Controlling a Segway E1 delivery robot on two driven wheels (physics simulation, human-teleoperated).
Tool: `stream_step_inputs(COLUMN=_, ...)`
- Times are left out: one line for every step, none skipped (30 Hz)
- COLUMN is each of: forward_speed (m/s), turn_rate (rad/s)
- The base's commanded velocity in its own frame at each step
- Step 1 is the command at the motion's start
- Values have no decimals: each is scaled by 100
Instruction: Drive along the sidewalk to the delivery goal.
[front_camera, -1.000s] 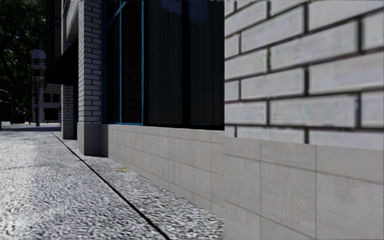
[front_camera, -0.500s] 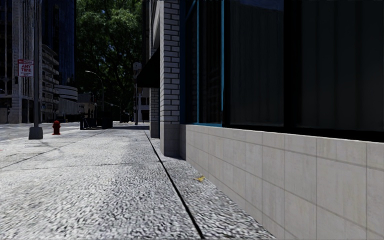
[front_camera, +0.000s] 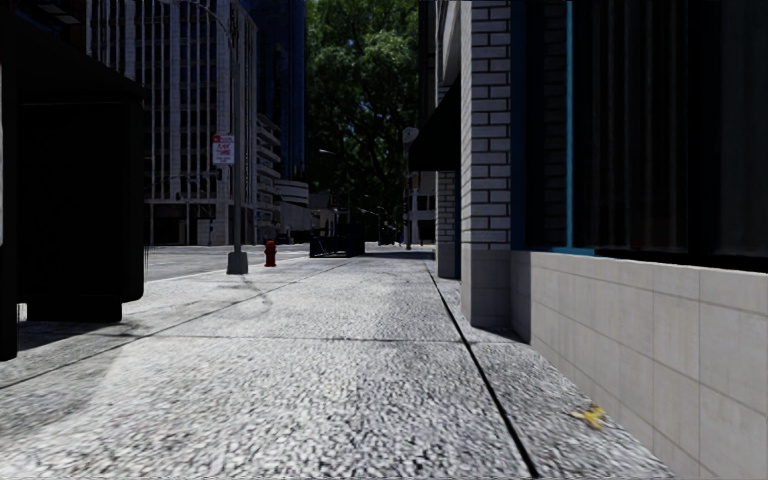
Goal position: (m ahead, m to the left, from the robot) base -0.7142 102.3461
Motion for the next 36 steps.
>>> stream_step_inputs(forward_speed=134, turn_rate=0)
stream_step_inputs(forward_speed=134, turn_rate=0)
stream_step_inputs(forward_speed=134, turn_rate=0)
stream_step_inputs(forward_speed=134, turn_rate=0)
stream_step_inputs(forward_speed=134, turn_rate=0)
stream_step_inputs(forward_speed=134, turn_rate=0)
stream_step_inputs(forward_speed=134, turn_rate=0)
stream_step_inputs(forward_speed=144, turn_rate=0)
stream_step_inputs(forward_speed=144, turn_rate=0)
stream_step_inputs(forward_speed=200, turn_rate=0)
stream_step_inputs(forward_speed=200, turn_rate=0)
stream_step_inputs(forward_speed=200, turn_rate=0)
stream_step_inputs(forward_speed=200, turn_rate=0)
stream_step_inputs(forward_speed=200, turn_rate=0)
stream_step_inputs(forward_speed=200, turn_rate=0)
stream_step_inputs(forward_speed=200, turn_rate=0)
stream_step_inputs(forward_speed=200, turn_rate=0)
stream_step_inputs(forward_speed=200, turn_rate=0)
stream_step_inputs(forward_speed=200, turn_rate=0)
stream_step_inputs(forward_speed=200, turn_rate=0)
stream_step_inputs(forward_speed=200, turn_rate=0)
stream_step_inputs(forward_speed=200, turn_rate=0)
stream_step_inputs(forward_speed=200, turn_rate=0)
stream_step_inputs(forward_speed=200, turn_rate=0)
stream_step_inputs(forward_speed=200, turn_rate=0)
stream_step_inputs(forward_speed=200, turn_rate=0)
stream_step_inputs(forward_speed=200, turn_rate=0)
stream_step_inputs(forward_speed=200, turn_rate=0)
stream_step_inputs(forward_speed=200, turn_rate=0)
stream_step_inputs(forward_speed=200, turn_rate=0)
stream_step_inputs(forward_speed=200, turn_rate=0)
stream_step_inputs(forward_speed=200, turn_rate=0)
stream_step_inputs(forward_speed=200, turn_rate=0)
stream_step_inputs(forward_speed=200, turn_rate=0)
stream_step_inputs(forward_speed=200, turn_rate=0)
stream_step_inputs(forward_speed=200, turn_rate=0)
